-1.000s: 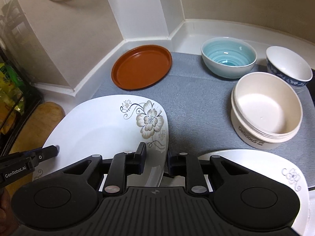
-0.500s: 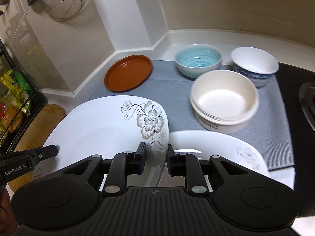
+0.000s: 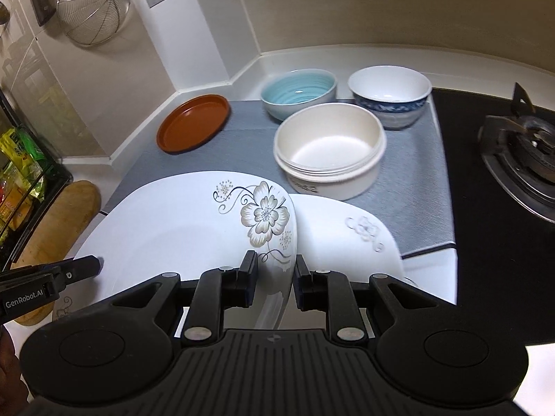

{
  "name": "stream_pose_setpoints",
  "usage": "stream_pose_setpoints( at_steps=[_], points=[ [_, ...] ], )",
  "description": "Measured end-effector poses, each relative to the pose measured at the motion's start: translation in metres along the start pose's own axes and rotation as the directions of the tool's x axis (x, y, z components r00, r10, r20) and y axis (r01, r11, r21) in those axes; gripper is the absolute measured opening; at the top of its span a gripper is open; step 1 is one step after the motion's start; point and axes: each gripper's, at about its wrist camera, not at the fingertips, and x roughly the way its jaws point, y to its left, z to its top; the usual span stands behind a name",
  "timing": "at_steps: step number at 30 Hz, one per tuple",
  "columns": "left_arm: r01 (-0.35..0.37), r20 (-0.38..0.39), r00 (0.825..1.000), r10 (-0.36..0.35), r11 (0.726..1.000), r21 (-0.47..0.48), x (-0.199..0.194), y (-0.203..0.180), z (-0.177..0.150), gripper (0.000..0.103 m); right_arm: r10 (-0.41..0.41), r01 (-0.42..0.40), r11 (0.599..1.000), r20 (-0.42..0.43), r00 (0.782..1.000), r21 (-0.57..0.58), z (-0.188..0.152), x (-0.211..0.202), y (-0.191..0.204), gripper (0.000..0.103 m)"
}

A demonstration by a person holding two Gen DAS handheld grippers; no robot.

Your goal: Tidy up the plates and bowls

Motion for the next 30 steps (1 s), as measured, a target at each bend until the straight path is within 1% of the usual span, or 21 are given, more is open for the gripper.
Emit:
stream_pose_setpoints(
  at_steps=[13,30],
  points=[
    [0.018,-0.022,1.0,-0.017,0.999,0.034,0.004,-0.022,-0.012,0.018,-0.014,0.014,0.999,-0.002,1.0,0.036,-0.021,-0.008,-0.025,0.023],
    [0.035,-0.043,0.999,-0.032,0.997,0.066,0.014,-0.032,-0.016,0.018,-0.035,0.036,0.997,-0.013,0.999,0.07,-0.031,-0.007,-0.039,0.023]
  ],
)
